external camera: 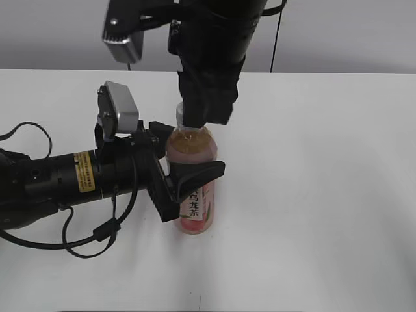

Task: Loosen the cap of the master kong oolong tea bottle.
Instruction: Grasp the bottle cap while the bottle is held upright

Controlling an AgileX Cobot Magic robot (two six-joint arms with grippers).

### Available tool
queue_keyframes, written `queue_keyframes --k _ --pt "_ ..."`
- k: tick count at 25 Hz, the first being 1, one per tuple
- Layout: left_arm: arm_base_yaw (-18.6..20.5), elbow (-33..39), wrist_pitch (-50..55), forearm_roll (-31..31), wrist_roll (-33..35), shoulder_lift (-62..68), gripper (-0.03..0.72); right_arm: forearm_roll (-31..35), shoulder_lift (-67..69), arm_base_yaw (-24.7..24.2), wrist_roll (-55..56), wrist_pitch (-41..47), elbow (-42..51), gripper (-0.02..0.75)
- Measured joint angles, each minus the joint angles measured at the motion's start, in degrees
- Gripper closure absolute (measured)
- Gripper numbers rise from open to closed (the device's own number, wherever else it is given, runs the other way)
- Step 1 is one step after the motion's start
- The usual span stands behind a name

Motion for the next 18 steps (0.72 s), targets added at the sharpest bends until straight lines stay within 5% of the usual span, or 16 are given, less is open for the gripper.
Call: queue_keyframes --k 18 --pt "0.1 0.0 -0.2 1.3 0.2 0.0 0.241 1.4 -0.1 -0.2 -84.9 -0.1 -0.4 0.467"
